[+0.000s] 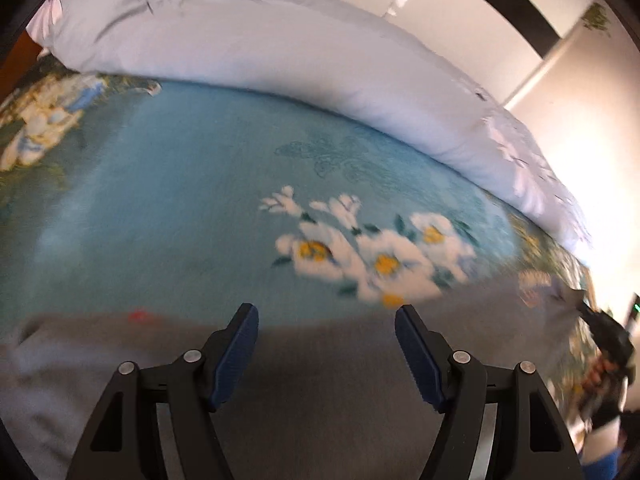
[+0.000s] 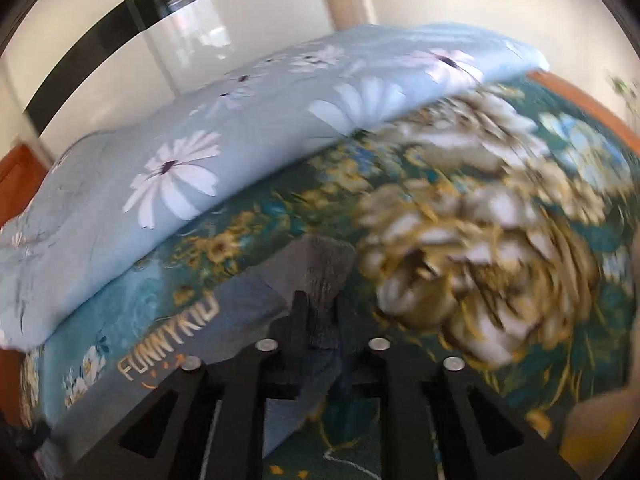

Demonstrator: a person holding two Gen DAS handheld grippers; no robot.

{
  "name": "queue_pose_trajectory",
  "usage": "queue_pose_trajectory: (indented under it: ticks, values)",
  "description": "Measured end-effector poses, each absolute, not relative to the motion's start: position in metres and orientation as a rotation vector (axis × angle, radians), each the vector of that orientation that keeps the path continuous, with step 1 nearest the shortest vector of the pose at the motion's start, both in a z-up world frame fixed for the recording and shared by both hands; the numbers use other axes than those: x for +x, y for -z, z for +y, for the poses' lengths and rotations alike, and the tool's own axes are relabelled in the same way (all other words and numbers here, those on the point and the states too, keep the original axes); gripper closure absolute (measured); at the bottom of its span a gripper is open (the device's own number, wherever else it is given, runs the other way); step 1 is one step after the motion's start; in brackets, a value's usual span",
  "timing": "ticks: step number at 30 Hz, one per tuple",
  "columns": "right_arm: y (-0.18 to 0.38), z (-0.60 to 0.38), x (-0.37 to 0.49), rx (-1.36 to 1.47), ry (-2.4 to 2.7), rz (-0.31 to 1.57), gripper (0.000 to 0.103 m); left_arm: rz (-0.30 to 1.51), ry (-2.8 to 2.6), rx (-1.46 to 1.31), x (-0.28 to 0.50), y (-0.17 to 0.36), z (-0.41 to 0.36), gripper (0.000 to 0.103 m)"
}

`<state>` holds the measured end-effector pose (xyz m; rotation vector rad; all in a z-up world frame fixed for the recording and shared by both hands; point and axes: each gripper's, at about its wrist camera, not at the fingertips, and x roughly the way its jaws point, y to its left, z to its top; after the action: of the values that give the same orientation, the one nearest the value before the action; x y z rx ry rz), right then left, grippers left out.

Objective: Fold clothes

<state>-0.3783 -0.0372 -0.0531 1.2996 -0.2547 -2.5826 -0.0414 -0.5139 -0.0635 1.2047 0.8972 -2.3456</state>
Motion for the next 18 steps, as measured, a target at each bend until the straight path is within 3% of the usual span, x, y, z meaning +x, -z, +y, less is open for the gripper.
queue_pose_trajectory:
  ticks: [2, 7, 10, 12, 18]
  values:
    - [0.040, -0.026, -0.366, 1.269, 2.611, -0.285, 0.064, 0.858, 2.376, 1.167, -0.010, 0.040, -0.506, 0.029]
    - [-0.007, -0.001, -0.281, 1.161, 2.528, -0.198, 0.063, 0.850, 2.382, 1.002, 0.101, -0.004, -0.493, 0.028]
    - [-0.014, 0.029, -0.211, 1.141, 2.463, -0.164, 0.061, 0.848, 2.313, 0.951, 0.167, -0.003, -0.486, 0.027]
    - [-0.008, 0.056, -0.171, 1.144, 2.474, -0.163, 0.050, 0.874, 2.263, 0.925, 0.210, 0.002, -0.485, 0.027]
    - [0.040, 0.127, -0.088, 1.323, 2.483, -0.299, 0.049, 1.084, 2.051, 0.838, 0.311, 0.051, -0.487, 0.027]
